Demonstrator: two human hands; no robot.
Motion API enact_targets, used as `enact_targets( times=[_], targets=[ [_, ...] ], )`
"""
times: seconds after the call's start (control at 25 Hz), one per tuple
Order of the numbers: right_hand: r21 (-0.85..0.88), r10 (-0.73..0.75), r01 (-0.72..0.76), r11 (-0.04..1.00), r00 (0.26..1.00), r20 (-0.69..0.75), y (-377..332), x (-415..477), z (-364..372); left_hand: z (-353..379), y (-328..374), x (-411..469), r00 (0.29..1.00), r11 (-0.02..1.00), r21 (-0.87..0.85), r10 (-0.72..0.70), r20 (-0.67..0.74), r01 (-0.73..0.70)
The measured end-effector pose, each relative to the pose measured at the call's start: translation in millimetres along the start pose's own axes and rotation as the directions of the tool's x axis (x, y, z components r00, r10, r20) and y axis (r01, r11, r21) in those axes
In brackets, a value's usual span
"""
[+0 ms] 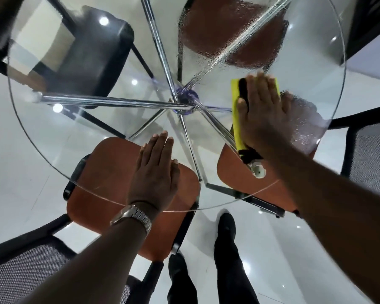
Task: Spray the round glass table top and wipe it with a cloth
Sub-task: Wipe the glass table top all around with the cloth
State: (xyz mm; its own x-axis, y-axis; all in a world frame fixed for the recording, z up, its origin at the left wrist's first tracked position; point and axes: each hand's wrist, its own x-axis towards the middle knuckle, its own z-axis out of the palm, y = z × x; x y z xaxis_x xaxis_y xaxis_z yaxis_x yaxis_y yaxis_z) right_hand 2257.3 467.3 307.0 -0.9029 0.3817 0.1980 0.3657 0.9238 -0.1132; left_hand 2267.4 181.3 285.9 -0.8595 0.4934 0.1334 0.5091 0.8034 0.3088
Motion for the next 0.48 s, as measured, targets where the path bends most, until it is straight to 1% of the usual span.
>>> enact_targets(
  times=[0.04,0.08,0.12,0.16,0.2,0.24,0.28,0.32,0.36,0.4,0.44,0.48],
  targets=[
    [0.008,0.18,-0.18,0.984,0.984,-0.014,-13,-6,2,0,0,0,1.0,1.0,-0.002,0.001,-0.002,-0.001],
    [0.013,0.254,-0.254,0.967,0.967,-0.022,-29,-22,0,-1,0,0,1.0,1.0,-0.002,0.005,0.002,-0.005],
    [0.005,0.202,-0.203,0.979,0.979,0.008,-43,-44,-4,-2,1,0,1.0,1.0,0.003,0.006,0.01,-0.006],
    [0.002,0.038,-0.038,0.999,0.997,0.06,-52,-63,-8,-3,2,0,1.0,1.0,0.008,0.005,0.013,-0.005],
    [0.022,-0.182,0.18,0.983,0.974,0.134,-51,-72,-9,-3,3,0,1.0,1.0,0.009,0.001,0.011,-0.001],
    [0.047,-0.375,0.373,0.927,0.911,0.172,-45,-64,-11,-2,3,0,1.0,1.0,0.006,-0.004,0.005,0.003],
    [0.05,-0.487,0.486,0.872,0.857,0.17,-36,-47,-10,0,2,0,1.0,1.0,0.009,-0.002,-0.001,0.002],
    [0.043,-0.496,0.496,0.867,0.854,0.158,-26,-28,-8,2,0,-1,1.0,1.0,0.013,0.006,-0.006,-0.006],
    [0.035,-0.399,0.398,0.917,0.906,0.141,-15,-11,-4,4,-1,-1,1.0,1.0,0.017,0.013,-0.013,-0.013],
    [0.036,-0.214,0.211,0.977,0.97,0.114,-7,-3,-4,5,-3,-1,1.0,1.0,0.023,0.018,-0.017,-0.017],
    [0.027,0.01,-0.013,1.0,0.997,0.076,-7,-9,-5,4,-4,-1,1.0,0.999,0.029,0.017,-0.014,-0.017],
    [0.017,0.196,-0.196,0.98,0.98,0.025,-12,-27,-7,3,-3,0,1.0,0.999,0.03,0.013,-0.005,-0.013]
  ],
)
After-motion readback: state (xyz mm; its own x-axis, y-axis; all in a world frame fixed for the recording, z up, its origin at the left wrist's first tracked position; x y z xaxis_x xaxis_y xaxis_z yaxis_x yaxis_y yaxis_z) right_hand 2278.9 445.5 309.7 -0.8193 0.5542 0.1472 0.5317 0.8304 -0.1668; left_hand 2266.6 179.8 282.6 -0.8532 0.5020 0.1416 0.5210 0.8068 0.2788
